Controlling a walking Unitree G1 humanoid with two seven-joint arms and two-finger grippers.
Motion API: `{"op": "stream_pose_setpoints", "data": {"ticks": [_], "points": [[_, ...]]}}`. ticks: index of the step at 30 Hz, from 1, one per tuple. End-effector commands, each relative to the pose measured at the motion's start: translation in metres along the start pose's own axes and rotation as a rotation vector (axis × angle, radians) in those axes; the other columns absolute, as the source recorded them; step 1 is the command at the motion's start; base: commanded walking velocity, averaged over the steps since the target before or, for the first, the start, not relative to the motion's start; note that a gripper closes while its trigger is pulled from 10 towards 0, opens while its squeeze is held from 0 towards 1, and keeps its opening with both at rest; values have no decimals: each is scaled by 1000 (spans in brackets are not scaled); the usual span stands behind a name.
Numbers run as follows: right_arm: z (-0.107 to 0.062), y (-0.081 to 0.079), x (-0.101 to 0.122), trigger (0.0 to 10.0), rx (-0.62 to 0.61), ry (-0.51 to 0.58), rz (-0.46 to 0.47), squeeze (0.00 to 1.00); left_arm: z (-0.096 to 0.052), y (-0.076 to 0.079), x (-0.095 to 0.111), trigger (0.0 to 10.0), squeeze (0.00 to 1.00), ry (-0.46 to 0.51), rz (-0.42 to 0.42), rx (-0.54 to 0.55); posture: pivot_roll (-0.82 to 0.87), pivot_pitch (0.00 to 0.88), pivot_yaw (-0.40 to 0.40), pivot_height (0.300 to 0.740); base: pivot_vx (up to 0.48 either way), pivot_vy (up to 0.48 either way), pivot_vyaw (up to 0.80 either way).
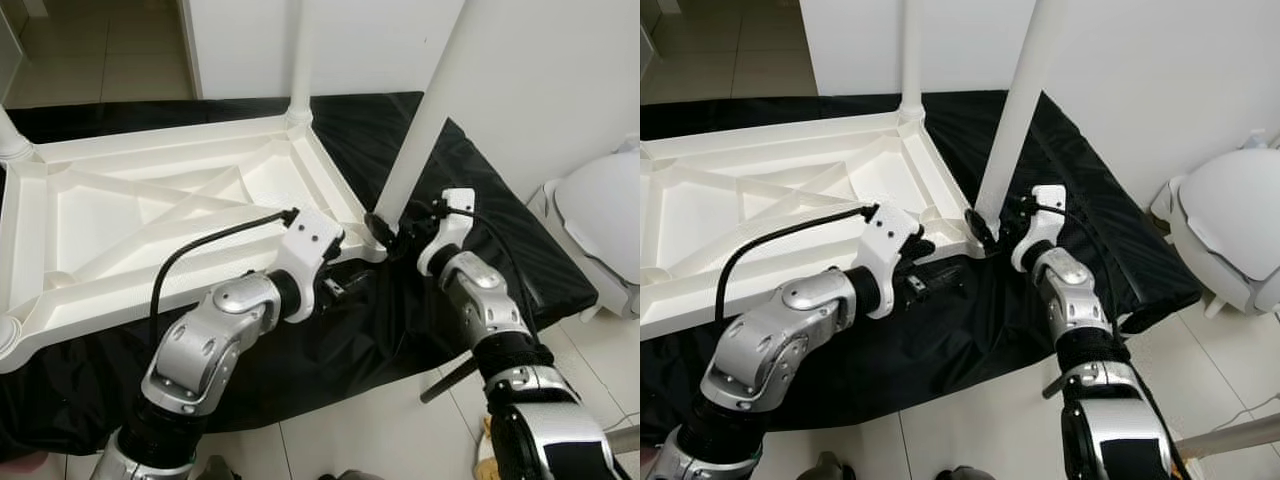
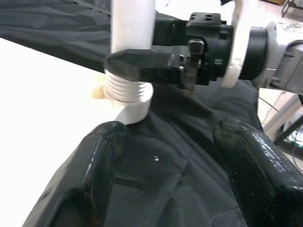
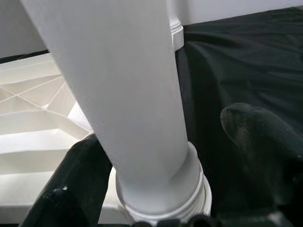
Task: Building children table
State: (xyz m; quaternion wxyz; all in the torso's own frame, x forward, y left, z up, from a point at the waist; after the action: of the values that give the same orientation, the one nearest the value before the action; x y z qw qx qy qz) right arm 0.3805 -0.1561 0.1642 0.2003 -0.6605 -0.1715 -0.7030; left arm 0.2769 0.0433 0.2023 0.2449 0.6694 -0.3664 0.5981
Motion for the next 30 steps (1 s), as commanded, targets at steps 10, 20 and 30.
{"op": "stream_pose_setpoints", "data": {"ticks": [10,20,30], "points": [[3,4,8,10000,130,-27,-12,0,0,-5,1,10000,0,-11,15,83,24,68,-61,740,0,0,0],[10,5,11,2392,188,-78,-58,0,0,-3,2,10000,0,-8,21,72,37,69,-62,740,0,0,0],[9,11,9,0,183,-126,-57,0,-1,-4,3,10000,0,-5,21,75,37,73,-64,740,0,0,0]]}}
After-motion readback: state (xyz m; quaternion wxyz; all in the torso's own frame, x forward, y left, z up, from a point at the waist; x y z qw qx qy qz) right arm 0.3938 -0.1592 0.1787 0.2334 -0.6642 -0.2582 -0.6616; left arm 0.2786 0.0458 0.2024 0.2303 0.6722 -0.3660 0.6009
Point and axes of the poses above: a point about 5 cm out from each wrist's last joint towards the gripper, its own z axis pointing out of the wrist towards the gripper, its own x axis along the axis of the wrist's last joint, y = z × x, the point moved 1 cm from there along z, pointing out of the wrist towards the gripper, and after that the axes turned 4 degrees about z, right-handed, at the moved point
